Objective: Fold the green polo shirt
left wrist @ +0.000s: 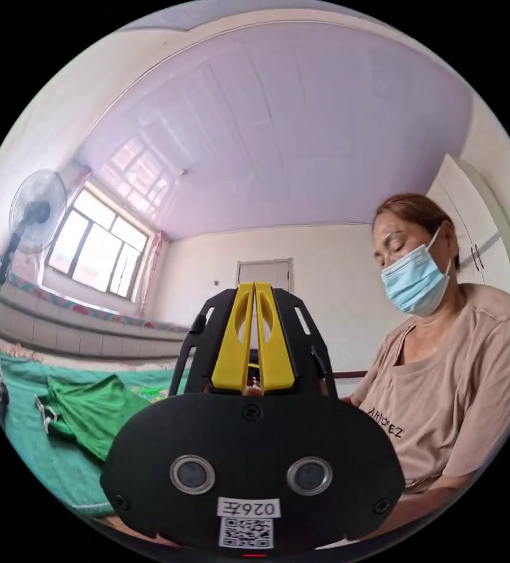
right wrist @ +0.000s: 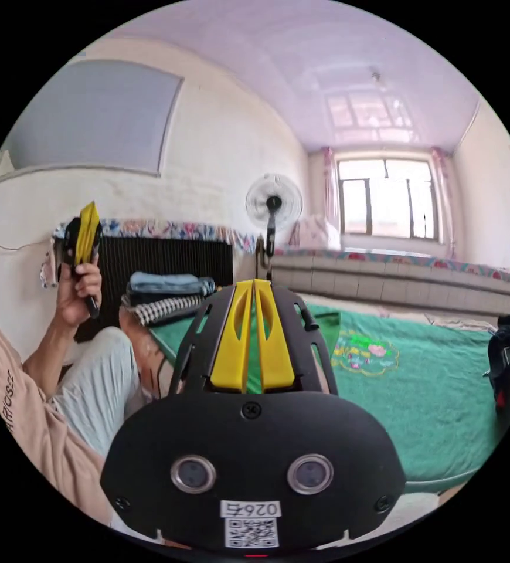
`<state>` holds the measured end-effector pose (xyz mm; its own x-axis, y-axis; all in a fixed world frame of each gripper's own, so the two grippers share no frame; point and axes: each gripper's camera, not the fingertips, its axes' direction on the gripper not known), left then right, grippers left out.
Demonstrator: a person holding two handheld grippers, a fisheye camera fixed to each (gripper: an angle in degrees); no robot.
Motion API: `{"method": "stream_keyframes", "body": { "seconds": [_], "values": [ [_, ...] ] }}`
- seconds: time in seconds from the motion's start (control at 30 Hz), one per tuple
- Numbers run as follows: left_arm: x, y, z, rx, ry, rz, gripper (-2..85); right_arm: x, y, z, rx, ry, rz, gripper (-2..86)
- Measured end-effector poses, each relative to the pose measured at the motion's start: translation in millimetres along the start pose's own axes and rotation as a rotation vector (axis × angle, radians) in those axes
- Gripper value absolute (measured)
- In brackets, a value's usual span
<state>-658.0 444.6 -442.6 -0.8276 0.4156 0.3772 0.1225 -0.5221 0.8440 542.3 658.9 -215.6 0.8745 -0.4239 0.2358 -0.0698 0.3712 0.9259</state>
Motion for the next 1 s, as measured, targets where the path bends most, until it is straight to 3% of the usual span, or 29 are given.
{"method": "stream_keyframes", "body": {
  "seconds": [0.07,0.17,0.27,0.3,0.4,0.43,0.5,0.57,0.63,0.7,0.77,0.9,1.0],
  "values": [
    [33.6,-23.1,0.6,0.082,-0.001,0.062,-0.9,-13.6,-13.1,-50.2,0.174,-0.053,0.025,-0.1],
    [69.7,-57.3,11.0,0.177,0.108,0.117,-0.6,-26.1,-25.3,-93.2,0.273,-0.227,0.03,-0.2],
    [87.5,-86.3,45.3,-0.001,0.05,0.14,-0.4,-40.8,-34.4,-120.7,0.293,-0.237,0.01,0.0],
    [90.7,-91.1,61.8,-0.081,-0.043,0.156,0.0,-42.0,-33.8,-126.7,0.325,-0.22,0.024,0.1],
    [93.3,-82.0,105.2,-0.187,-0.232,0.292,4.2,-41.4,-27.5,-137.6,0.444,-0.224,0.056,8.2],
    [84.0,-74.2,127.6,-0.265,-0.273,0.297,12.4,-39.8,-31.7,-125.1,0.357,-0.233,0.052,11.2],
    [67.0,-53.1,160.6,-0.42,-0.324,0.314,16.7,-42.4,-33.2,-97.2,0.174,-0.214,0.002,9.9],
    [50.8,-21.2,194.3,-0.631,-0.397,0.339,13.0,-59.6,-10.1,-56.0,-0.003,-0.087,-0.152,4.0],
    [34.7,36.5,233.0,-0.885,-0.522,0.42,3.3,-76.3,21.1,-19.1,-0.151,0.01,-0.282,2.9],
    [24.2,82.6,254.8,-1.022,-0.554,0.475,6.2,-90.0,58.8,20.4,-0.327,0.058,-0.391,3.0],
    [11.8,125.5,274.1,-1.152,-0.525,0.484,10.6,-104.7,114.7,66.5,-0.508,0.072,-0.515,2.9],
    [-9.1,202.0,313.7,-1.379,-0.422,0.505,13.0,-120.3,188.3,121.4,-0.671,0.129,-0.694,3.7],
    [-15.4,229.2,337.5,-1.446,-0.377,0.545,14.0,-122.7,233.8,156.4,-0.763,0.132,-0.773,5.7]
  ]
}}
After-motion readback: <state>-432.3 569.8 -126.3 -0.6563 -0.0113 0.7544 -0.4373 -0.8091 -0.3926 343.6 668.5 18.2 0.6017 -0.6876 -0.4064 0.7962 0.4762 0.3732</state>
